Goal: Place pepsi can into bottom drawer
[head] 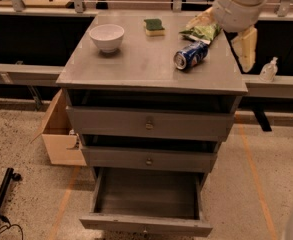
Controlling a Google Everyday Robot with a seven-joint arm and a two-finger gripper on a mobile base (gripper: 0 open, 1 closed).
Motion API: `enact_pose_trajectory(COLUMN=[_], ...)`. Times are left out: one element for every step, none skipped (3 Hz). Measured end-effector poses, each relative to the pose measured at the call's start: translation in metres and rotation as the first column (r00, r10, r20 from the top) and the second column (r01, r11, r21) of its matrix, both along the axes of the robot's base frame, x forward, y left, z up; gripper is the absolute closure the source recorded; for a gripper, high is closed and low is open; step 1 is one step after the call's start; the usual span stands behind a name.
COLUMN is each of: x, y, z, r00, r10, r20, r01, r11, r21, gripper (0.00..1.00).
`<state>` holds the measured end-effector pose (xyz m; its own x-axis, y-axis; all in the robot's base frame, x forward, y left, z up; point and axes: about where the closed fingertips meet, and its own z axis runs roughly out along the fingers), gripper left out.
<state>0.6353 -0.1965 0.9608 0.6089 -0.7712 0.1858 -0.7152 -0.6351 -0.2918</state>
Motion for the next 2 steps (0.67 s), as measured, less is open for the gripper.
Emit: enact_pose_trajectory(x=[0.0076, 0.0147], y=[0.0079, 0.0087], z=[0.0019, -0.0008], r00=[0.999, 0.9983], r10=[0.043, 0.051], r20=[0.011, 0.03], r01=[-0.043, -0.05], r11=[0.999, 0.999], r21=[-0.005, -0.008], gripper=[0.0, 0.0])
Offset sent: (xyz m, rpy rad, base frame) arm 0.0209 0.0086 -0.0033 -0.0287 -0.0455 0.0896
